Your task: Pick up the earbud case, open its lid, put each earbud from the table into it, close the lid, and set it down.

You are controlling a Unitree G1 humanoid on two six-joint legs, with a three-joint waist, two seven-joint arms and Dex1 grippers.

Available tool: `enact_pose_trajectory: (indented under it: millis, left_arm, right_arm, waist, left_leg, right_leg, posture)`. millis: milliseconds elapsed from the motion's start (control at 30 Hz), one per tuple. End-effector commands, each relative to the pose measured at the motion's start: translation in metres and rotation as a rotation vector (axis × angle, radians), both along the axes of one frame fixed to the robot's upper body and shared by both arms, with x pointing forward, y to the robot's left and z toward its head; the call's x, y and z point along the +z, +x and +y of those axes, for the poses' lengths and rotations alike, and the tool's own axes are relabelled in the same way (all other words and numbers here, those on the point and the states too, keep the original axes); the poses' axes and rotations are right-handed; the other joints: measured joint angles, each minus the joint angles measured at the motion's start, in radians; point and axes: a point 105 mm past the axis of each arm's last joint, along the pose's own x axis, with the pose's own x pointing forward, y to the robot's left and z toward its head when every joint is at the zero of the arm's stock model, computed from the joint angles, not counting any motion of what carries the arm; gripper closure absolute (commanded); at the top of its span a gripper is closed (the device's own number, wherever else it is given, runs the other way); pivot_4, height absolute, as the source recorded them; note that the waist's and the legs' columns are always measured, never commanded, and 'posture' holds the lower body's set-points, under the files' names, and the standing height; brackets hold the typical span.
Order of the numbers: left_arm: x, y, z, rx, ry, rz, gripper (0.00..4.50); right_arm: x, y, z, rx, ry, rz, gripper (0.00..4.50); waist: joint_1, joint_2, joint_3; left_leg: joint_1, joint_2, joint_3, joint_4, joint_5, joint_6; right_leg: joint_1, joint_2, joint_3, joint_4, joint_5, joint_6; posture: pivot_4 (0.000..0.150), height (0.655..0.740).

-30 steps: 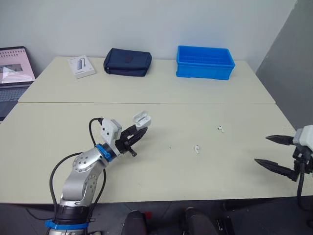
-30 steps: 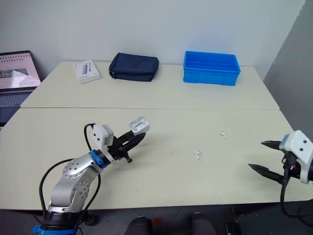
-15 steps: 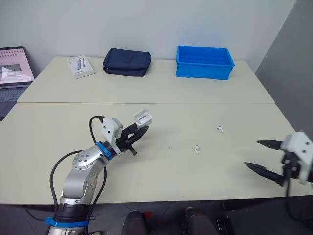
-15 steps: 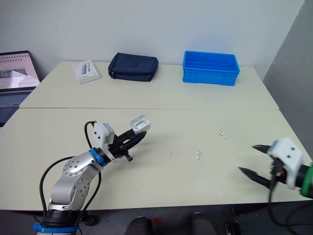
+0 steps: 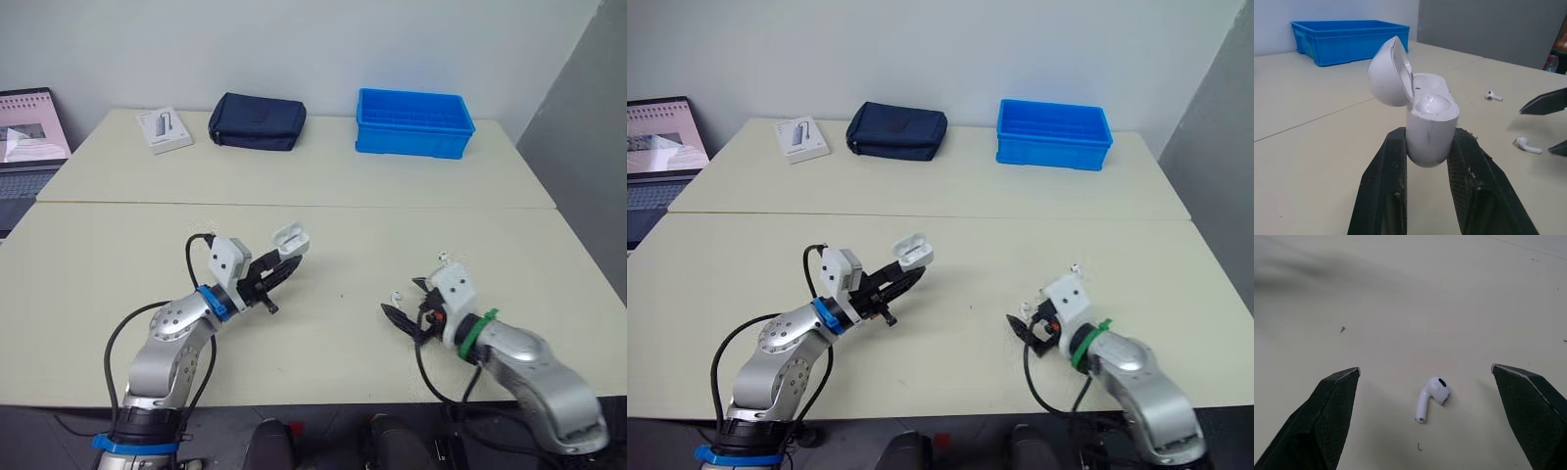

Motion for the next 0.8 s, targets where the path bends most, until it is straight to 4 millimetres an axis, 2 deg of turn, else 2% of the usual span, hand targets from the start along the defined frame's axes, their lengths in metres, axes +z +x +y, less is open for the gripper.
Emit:
enact_pose_trajectory:
  millis: [33,200,300,567,600,700,800]
  left_arm:
    - [0.009,-0.002,-0.002,-0.017,0.010,-0.041,3.73]
    - [0.010,-0.002,-0.004,-0.017,0.010,-0.040,3.73]
    - [0.009,-0.002,-0.004,-0.016,0.010,-0.037,3.73]
    - [0.006,-0.003,-0.005,-0.014,0.009,-0.030,3.73]
    - [0.005,-0.003,-0.006,-0.012,0.009,-0.027,3.73]
    - [0.003,-0.005,-0.006,-0.011,0.007,-0.019,3.73]
    - [0.001,-0.008,-0.008,-0.017,0.007,-0.012,3.73]
  right_arm:
    - [-0.002,0.005,0.004,-0.037,-0.018,-0.034,0.00]
    - [-0.017,0.004,0.003,-0.100,-0.038,0.002,0.00]
    - [-0.020,0.001,0.005,-0.118,-0.007,0.042,0.54]
    - [-0.016,-0.001,0.000,-0.137,0.008,0.090,3.47]
    - [-0.012,-0.002,0.001,-0.086,0.001,0.093,3.47]
    - [0.002,-0.010,0.008,0.136,-0.047,0.081,4.03]
    - [0.016,-0.023,0.006,0.435,-0.174,0.051,4.03]
  waist:
    - [0.000,0.000,0.000]
    - [-0.001,0.000,0.000]
    - [-0.001,0.000,0.000]
    - [0.000,0.000,0.000]
    - [0.000,0.000,0.000]
    - [0.001,0.000,0.000]
    - [0.000,0.000,0.000]
  left_leg:
    - [0.000,0.000,0.000,0.000,0.000,0.000]
    - [0.000,0.000,0.000,0.000,0.000,0.000]
    - [0.000,0.000,0.000,0.000,0.000,0.000]
    - [0.000,0.000,0.000,0.000,0.000,0.000]
    - [0.000,0.000,0.000,0.000,0.000,0.000]
    - [0.000,0.000,0.000,0.000,0.000,0.000]
    - [-0.002,0.000,0.000,0.000,0.000,0.000]
  right_leg:
    - [0.000,0.000,0.000,0.000,0.000,0.000]
    - [0.000,0.000,0.000,0.000,0.000,0.000]
    - [0.000,0.000,0.000,0.000,0.000,0.000]
    - [0.000,0.000,0.000,0.000,0.000,0.000]
    - [0.000,0.000,0.000,0.000,0.000,0.000]
    - [0.000,0.000,0.000,-0.001,0.000,0.000]
    - [-0.001,0.000,0.000,-0.001,0.000,0.000]
  posture:
    - [0.150,0.7218]
    - [0.150,0.7218]
    - [0.150,0.7218]
    - [0.150,0.7218]
    - [0.150,0.7218]
    - [0.150,0.7218]
    - [0.150,0.7218]
